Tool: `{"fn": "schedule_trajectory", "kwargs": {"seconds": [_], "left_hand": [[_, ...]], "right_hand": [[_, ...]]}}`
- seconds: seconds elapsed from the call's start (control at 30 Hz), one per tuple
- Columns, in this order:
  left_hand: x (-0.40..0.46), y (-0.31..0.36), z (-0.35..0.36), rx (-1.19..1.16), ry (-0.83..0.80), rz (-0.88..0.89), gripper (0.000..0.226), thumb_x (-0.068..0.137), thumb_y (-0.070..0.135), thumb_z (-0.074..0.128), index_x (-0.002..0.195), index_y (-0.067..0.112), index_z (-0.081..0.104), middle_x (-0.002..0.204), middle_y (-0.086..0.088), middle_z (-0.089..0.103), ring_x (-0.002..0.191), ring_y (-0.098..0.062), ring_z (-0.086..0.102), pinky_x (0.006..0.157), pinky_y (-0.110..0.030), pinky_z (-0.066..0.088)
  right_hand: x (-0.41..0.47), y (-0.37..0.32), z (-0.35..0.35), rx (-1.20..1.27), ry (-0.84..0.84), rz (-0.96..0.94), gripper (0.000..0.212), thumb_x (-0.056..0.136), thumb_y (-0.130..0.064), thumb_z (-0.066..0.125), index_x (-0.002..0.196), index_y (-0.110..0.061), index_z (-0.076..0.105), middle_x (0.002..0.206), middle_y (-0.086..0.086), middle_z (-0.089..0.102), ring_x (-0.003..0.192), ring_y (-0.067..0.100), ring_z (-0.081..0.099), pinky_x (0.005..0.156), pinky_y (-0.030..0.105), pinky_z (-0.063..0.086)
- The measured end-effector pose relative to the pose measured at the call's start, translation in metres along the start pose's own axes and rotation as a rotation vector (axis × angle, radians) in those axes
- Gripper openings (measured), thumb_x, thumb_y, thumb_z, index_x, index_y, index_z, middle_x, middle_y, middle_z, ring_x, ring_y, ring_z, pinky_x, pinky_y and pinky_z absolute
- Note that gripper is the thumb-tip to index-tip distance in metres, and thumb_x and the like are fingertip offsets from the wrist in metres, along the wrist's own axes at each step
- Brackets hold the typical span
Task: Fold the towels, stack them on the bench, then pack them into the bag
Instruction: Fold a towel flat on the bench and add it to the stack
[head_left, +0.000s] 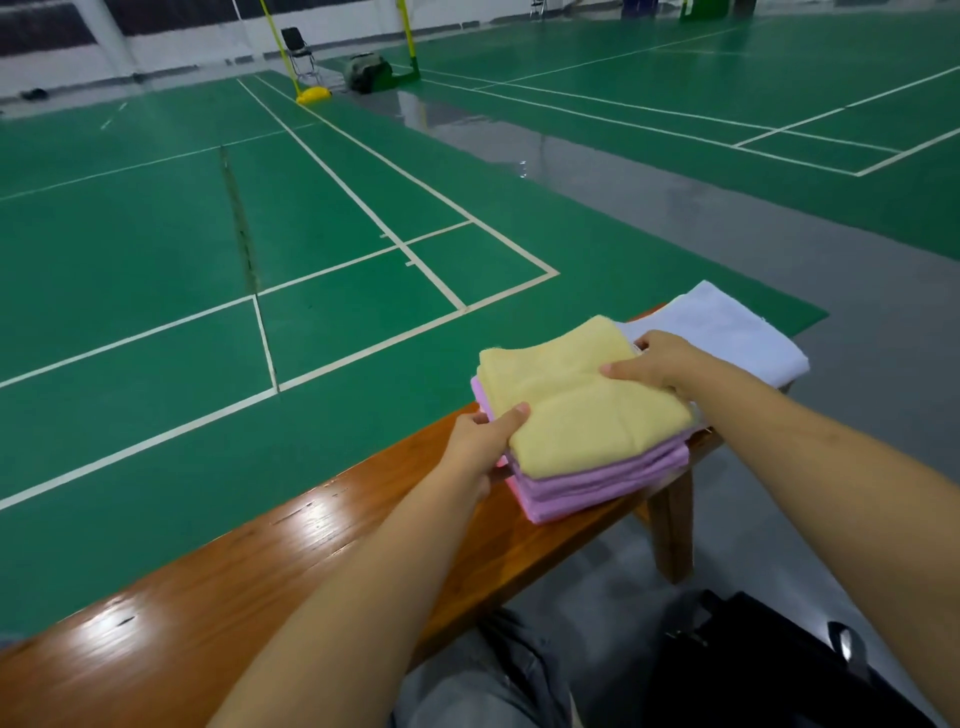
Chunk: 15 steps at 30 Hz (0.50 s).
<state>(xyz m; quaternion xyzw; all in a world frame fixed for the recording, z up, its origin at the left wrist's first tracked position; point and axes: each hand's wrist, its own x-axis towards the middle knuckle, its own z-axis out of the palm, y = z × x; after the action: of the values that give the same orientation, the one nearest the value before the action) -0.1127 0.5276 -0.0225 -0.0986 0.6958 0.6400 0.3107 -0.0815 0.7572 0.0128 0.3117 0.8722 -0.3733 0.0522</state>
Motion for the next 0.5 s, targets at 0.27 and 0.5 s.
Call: {"fn": "schedule_trajectory", "kwargs": {"seconds": [0.27,0.5], "left_hand": [[-0.034,-0.003,-0.042,0.03,0.029,0.182,0.054,0.086,0.033,0.069,0.127,0.01,0.043,0.12,-0.007,0.056,0.105,-0.02,0.059,0.083,-0.035,0.056],[-0.101,-0.064,-0.152,0.004,0.246,0.261,0.039,0.091,0.03,0.063,0.124,0.014,0.048,0.116,-0.004,0.059,0.097,-0.014,0.063,0.081,-0.034,0.055]], "right_hand": [[-0.05,-0.033,-0.005,-0.075,0.318,-0.278,0.063,0.082,-0.035,0.071,0.132,-0.008,0.045,0.127,0.013,0.055,0.113,0.029,0.053,0.09,0.035,0.041],[-0.142,-0.102,0.11,0.067,0.001,-0.644,0.037,0.085,-0.026,0.069,0.117,-0.012,0.058,0.102,0.003,0.061,0.093,0.017,0.058,0.081,0.025,0.043]]}}
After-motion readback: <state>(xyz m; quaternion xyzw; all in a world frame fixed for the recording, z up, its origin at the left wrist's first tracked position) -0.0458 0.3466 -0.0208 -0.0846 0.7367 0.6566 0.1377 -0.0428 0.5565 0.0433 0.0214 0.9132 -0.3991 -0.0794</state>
